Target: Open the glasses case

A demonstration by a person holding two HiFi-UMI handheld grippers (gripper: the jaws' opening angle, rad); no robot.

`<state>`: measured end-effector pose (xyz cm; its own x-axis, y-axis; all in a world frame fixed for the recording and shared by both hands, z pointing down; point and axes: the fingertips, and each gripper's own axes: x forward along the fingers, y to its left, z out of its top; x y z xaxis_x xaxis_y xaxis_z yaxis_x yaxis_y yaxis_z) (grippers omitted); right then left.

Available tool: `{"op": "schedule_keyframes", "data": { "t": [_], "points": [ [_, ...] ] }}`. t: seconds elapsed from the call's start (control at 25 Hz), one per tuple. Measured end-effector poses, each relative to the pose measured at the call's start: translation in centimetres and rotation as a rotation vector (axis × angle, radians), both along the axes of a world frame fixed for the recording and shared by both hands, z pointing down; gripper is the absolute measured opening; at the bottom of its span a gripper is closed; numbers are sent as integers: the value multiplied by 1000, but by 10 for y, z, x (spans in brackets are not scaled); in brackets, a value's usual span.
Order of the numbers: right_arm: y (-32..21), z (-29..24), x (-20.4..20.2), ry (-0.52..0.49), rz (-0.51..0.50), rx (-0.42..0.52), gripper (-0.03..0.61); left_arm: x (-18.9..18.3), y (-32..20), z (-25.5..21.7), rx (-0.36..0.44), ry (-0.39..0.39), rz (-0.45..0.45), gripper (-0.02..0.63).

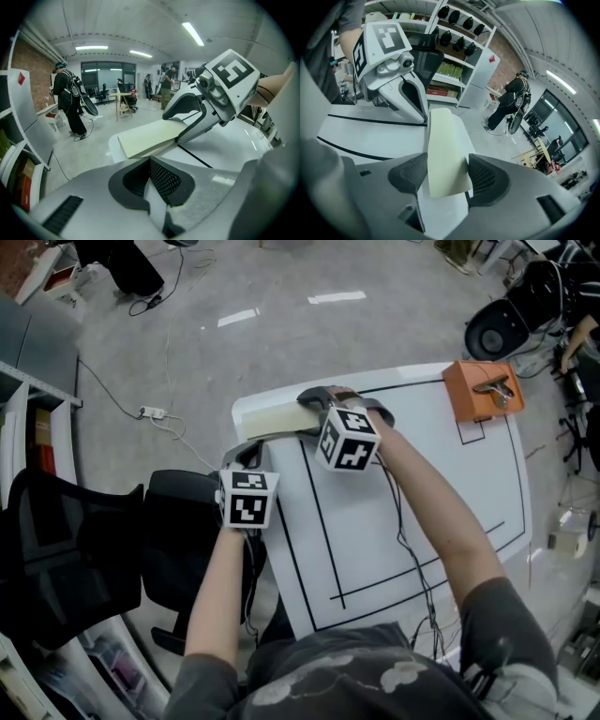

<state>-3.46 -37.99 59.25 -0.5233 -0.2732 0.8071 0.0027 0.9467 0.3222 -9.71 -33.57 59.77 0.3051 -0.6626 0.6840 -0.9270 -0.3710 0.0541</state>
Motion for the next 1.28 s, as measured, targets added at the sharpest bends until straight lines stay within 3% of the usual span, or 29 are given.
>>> {"op": "schedule_keyframes", "data": {
  "t": [0.36, 0.6, 1.12, 1.2, 1.28],
  "points": [
    [0, -3, 0, 18, -18, -26, 262, 1, -7, -15, 77, 8, -30, 2],
    [1, -4, 0, 38, -33, -80, 258, 0, -8, -13, 71, 12, -39, 2],
    [-7, -15, -3, 46, -37, -390, 256, 1, -8, -11, 58, 24, -47, 2],
    [-11, -22, -6, 29, -34, -395, 233, 1, -8, -10, 57, 26, -48, 2],
    [-24, -34, -10, -15, -1, -330, 138, 0, -8, -10, 56, 28, -50, 2]
  ]
}}
